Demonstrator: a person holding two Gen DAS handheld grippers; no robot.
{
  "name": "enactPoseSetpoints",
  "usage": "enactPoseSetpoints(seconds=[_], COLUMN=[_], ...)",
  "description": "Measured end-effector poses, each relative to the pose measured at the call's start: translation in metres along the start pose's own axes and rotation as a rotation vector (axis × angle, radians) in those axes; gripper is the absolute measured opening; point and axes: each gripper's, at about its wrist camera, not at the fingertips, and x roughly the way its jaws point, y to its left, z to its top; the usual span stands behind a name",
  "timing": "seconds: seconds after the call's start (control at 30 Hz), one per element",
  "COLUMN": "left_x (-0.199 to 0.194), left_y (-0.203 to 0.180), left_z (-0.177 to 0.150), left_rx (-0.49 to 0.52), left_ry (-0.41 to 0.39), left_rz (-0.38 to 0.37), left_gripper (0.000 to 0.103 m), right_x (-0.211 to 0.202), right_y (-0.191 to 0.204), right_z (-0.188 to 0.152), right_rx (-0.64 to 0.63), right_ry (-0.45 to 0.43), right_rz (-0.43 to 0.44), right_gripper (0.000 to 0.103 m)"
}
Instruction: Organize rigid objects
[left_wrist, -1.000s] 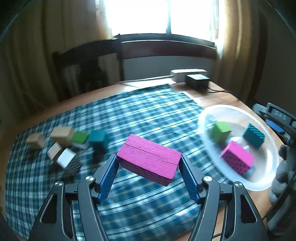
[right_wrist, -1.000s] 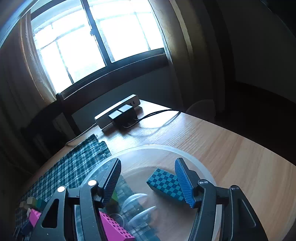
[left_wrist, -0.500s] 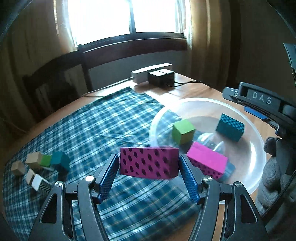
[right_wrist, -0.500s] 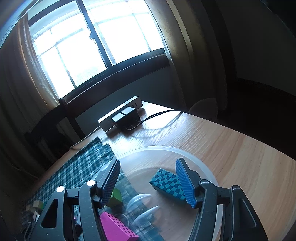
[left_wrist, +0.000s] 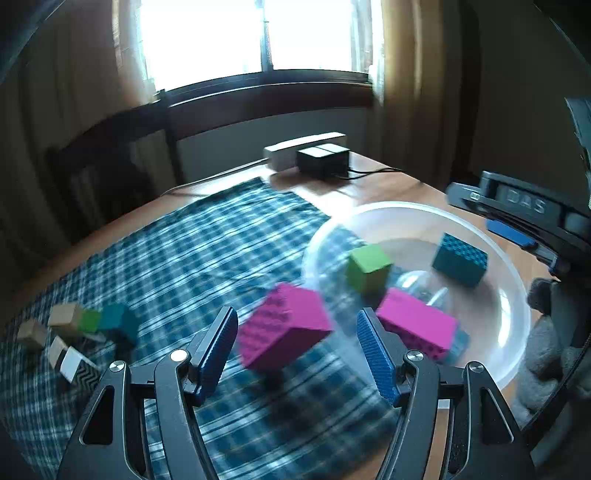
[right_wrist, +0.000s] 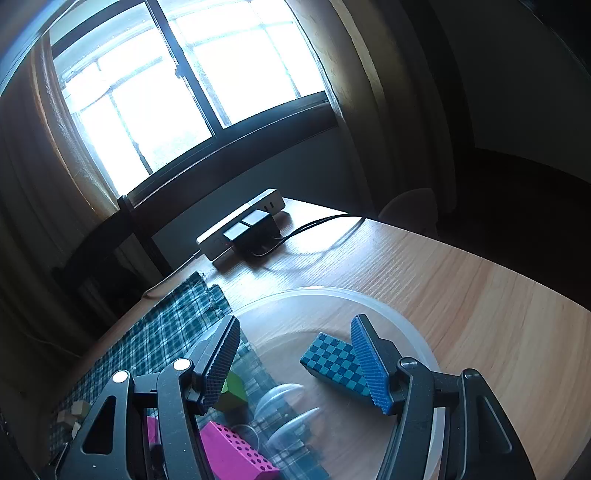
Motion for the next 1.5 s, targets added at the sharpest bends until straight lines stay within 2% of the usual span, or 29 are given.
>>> enactPoseSetpoints(seconds=[0.17, 0.43, 0.87, 0.97, 1.03, 1.13, 1.33, 1.5], left_x=[0.004, 0.017, 0.032, 0.03, 0.027, 0.02, 0.017, 0.019], left_y=[0.019, 0.024, 0.043, 0.043, 0.041, 0.041, 0.049, 0.055], left_z=[0.0, 0.0, 0.002, 0.002, 0.004, 0.005, 0.003, 0.001], left_rx=[-0.063, -0.049, -0.13, -0.119, -0.108, -0.105, -0.143, -0.151], left_ry=[0.015, 0.02, 0.033, 0.024, 0.006, -0.018, -0.032, -0.031], left_rz=[-0.026, -0.088, -0.168, -0.165, -0.163, -0.156, -0.175, -0.117], left_gripper=[0.068, 0.069, 0.068, 0.065, 0.055, 0.046, 0.047, 0.047], right_x=[0.001, 0.002, 0.004, 0.004, 0.004, 0.004, 0.004, 0.004], right_y=[0.001, 0.0, 0.001, 0.001, 0.001, 0.001, 0.002, 0.002], right_z=[-0.001, -0.001, -0.003, -0.003, -0.003, -0.003, -0.003, -0.003], right_rx=[-0.002, 0.003, 0.005, 0.005, 0.004, 0.006, 0.006, 0.006], right_ry=[0.005, 0.013, 0.026, 0.026, 0.026, 0.026, 0.026, 0.028], right_rz=[0.005, 0.011, 0.021, 0.021, 0.022, 0.021, 0.022, 0.023], right_gripper=[0.066, 0.066, 0.066, 0.066, 0.066, 0.066, 0.066, 0.066])
